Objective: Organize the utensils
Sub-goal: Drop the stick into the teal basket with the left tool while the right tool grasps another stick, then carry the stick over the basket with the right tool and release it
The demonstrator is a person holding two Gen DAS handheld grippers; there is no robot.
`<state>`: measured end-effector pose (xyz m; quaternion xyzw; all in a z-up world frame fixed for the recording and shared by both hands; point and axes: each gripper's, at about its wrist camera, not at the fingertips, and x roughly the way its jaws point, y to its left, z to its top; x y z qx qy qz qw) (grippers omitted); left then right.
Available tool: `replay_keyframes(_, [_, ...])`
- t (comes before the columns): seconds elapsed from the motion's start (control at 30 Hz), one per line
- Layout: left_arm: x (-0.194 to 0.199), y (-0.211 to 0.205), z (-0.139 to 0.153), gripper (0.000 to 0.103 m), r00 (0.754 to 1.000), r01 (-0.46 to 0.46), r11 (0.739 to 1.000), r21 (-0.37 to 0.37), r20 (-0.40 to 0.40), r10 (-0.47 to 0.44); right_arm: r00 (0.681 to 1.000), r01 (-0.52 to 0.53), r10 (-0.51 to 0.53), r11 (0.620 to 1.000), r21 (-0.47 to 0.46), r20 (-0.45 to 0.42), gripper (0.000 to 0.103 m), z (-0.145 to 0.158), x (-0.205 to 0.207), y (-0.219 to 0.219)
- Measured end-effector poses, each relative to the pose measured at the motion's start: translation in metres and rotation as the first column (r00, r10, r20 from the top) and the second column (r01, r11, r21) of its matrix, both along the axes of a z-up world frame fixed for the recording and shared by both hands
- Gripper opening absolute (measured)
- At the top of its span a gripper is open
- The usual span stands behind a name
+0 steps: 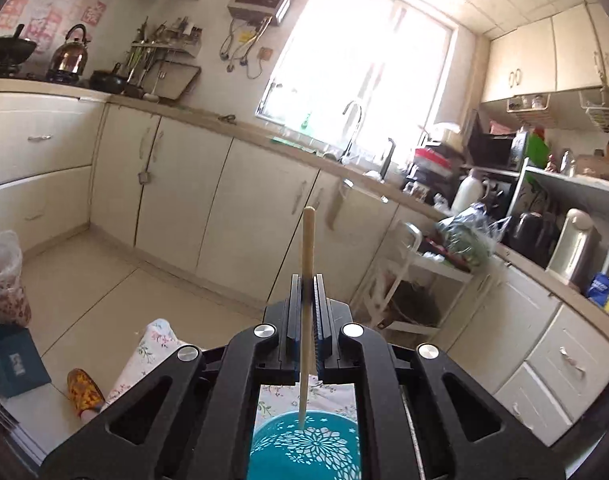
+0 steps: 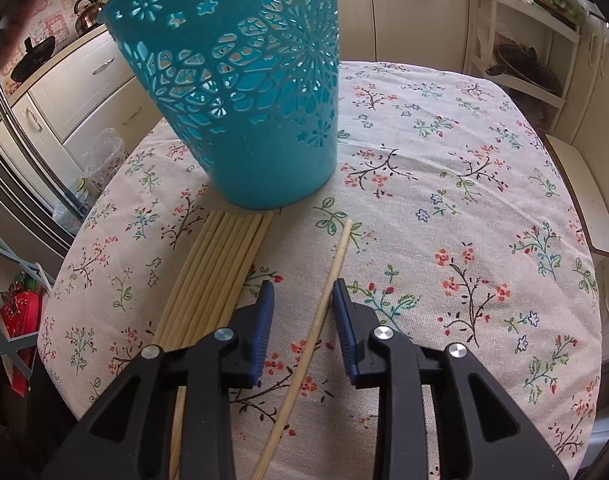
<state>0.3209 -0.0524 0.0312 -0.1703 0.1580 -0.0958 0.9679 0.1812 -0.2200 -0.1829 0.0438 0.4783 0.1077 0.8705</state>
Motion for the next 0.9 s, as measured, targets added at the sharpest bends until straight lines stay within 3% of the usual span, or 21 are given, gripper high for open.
replay_keyframes(0.3, [0.006,-0.02,-0.072,0.006,0.98,0.069,0.979,0.193,-0.198,-0.03,1.0,-0.001,0.002,1.0,0.026,-0.017,0.03,0.001,0.002,-0.004])
replay_keyframes(0.37, [0.005,-0.018,-0.077,0.012,0.967,0.102,0.972,0.214,-0.249,-0.046,1.0,-0.01,0.01,1.0,0.008,-0.012,0.03,0.001,0.003,-0.003])
replay_keyframes(0.43, [-0.002,-0.014,-0.079,0.041,0.966,0.098,0.968,0.233,-0.255,-0.036,1.0,-0.013,0.013,1.0,-0.013,-0.01,0.025,0.001,0.002,-0.002])
replay_keyframes(0.53, [-0.02,-0.001,-0.07,0.063,0.976,0.07,0.965,0.255,-0.218,-0.013,1.0,-0.008,0.008,1.0,-0.022,-0.014,0.016,0.001,0.0,-0.005])
replay_keyframes(0.63, [-0.04,0.021,-0.063,0.077,0.979,0.038,0.971,0.235,-0.204,0.012,1.0,0.008,-0.008,1.0,-0.029,-0.013,0.006,0.0,-0.002,-0.01])
replay_keyframes(0.77, [-0.063,0.053,-0.07,0.082,0.971,0.003,0.985,0.17,-0.237,0.038,0.998,0.042,-0.041,0.998,0.042,-0.042,0.005,0.0,-0.003,-0.024])
replay_keyframes(0.9, [-0.083,0.084,-0.103,0.083,0.947,-0.02,0.991,0.129,-0.316,0.06,0.995,0.088,-0.078,0.981,0.173,-0.063,0.005,0.005,-0.01,-0.043])
